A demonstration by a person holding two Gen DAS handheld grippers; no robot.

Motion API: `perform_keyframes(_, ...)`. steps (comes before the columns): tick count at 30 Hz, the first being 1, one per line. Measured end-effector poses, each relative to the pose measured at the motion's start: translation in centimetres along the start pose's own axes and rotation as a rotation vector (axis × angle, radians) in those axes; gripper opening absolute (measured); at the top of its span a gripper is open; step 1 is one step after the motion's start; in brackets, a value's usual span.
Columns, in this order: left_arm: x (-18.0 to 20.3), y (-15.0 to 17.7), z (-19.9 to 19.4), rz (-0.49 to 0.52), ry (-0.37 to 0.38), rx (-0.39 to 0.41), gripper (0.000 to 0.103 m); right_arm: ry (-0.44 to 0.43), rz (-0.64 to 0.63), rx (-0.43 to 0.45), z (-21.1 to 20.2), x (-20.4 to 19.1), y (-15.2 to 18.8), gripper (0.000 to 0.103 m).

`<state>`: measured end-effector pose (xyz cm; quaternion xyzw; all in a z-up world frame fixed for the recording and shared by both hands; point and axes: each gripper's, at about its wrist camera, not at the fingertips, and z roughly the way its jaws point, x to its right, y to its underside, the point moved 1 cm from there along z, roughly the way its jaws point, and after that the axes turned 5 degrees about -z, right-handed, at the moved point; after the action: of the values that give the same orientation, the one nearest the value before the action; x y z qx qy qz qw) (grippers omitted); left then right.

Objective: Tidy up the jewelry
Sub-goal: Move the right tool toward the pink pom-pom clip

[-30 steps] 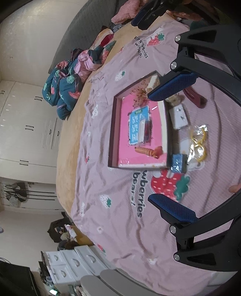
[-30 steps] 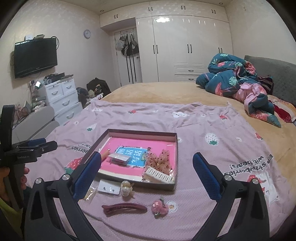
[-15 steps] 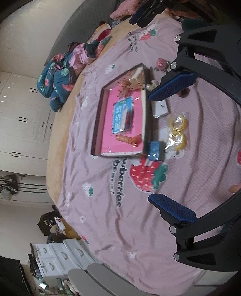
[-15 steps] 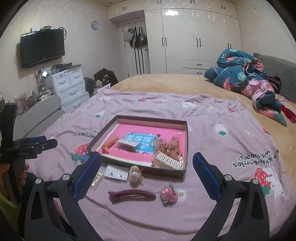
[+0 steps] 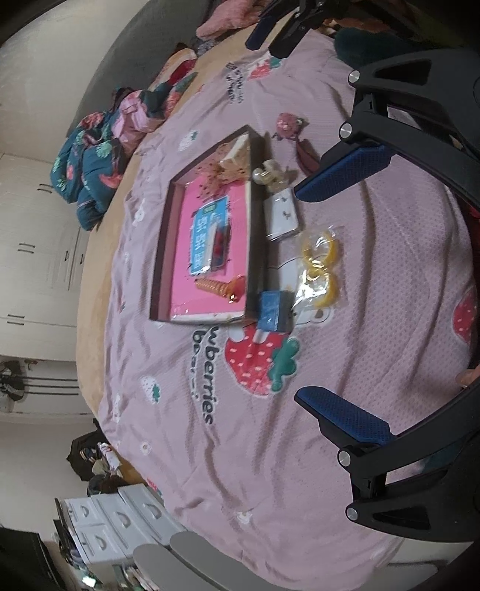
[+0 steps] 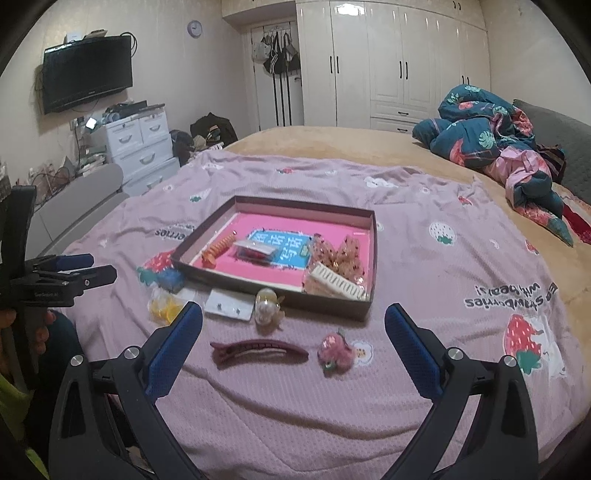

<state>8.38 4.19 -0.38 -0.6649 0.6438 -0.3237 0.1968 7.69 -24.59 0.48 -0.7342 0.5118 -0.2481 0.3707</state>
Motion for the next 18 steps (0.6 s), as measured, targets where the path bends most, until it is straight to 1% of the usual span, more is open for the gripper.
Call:
perform_keyframes(11, 1.5, 2.0, 1.9, 0.046, 0.002, -0.072, 0.093, 0.000, 0.026, -0.060, 0.9, 1.0, 1.9, 0.099)
perform_keyframes(18, 2.4, 3.0, 3.5, 0.071, -0.004, -0.117, 0.094, 0.005, 0.043, -0.109, 2.5, 1.6, 3.0, 0.099)
